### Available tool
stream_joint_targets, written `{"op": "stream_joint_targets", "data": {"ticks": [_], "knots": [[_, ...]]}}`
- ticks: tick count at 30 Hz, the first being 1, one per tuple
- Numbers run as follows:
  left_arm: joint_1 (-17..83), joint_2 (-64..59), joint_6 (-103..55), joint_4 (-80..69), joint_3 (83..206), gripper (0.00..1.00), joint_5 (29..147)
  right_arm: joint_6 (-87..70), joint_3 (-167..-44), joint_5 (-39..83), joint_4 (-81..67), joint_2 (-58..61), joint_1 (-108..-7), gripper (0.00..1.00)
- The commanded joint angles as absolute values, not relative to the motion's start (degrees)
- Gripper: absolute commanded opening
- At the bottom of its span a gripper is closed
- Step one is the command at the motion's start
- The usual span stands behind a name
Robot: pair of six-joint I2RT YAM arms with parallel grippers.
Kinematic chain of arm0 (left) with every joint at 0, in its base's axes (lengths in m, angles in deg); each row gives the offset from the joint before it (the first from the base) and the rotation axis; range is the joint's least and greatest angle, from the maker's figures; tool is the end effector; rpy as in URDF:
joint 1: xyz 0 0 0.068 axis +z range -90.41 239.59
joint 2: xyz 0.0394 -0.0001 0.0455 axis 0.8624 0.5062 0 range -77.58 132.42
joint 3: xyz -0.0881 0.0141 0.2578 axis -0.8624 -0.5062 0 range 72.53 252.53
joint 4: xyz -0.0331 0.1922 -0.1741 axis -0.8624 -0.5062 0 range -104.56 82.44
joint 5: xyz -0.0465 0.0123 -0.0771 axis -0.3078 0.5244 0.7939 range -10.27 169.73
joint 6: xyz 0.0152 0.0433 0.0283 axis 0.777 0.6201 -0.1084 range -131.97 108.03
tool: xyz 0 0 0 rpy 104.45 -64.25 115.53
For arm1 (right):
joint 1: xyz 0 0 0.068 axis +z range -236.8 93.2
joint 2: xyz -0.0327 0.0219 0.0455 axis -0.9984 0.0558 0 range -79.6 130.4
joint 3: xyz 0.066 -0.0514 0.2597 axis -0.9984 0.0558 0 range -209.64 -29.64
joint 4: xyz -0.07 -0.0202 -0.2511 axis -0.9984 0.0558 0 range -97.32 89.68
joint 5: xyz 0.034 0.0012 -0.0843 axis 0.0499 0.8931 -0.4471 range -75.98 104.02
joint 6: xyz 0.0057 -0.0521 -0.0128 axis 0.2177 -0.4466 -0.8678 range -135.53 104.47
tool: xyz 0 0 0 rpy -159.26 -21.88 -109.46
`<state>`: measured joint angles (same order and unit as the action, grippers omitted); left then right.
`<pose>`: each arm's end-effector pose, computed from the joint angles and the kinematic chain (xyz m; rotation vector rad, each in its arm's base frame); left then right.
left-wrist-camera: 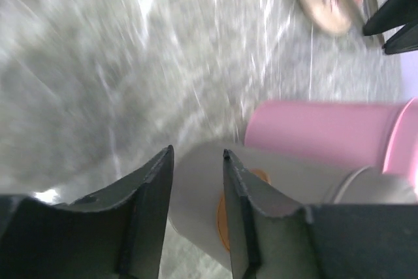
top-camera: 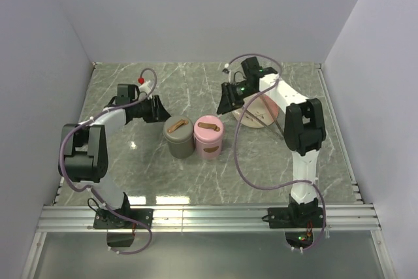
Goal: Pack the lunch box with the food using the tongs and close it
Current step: Move the packing box to the center of the board, then reset both arms
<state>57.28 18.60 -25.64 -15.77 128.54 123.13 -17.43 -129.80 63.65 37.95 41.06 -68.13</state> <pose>0.3394 -0.0382 0.1891 0.1200 2.3535 -1.0414 0.4129 0.1682 0.2225 -0.7126 2.4934 1.2611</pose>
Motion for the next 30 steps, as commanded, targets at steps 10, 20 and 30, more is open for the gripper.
{"op": "stream_joint_targets", "data": {"ticks": [10,20,30], "knots": [[60.89,9.35,-27.87,-10.29,136.25,0.55,116.04,-14.48,-134.32,62.71,35.04,30.98,-78.98,0.44],[67.85,-0.32,-24.9,-17.82,140.73,1.0,110.85,-22.56,-128.61,59.55,41.45,16.65,-86.54,0.65],[67.94,-10.86,-16.99,-34.71,139.69,0.99,103.9,-32.57,-109.92,53.04,46.2,-0.56,-90.41,0.83]]}}
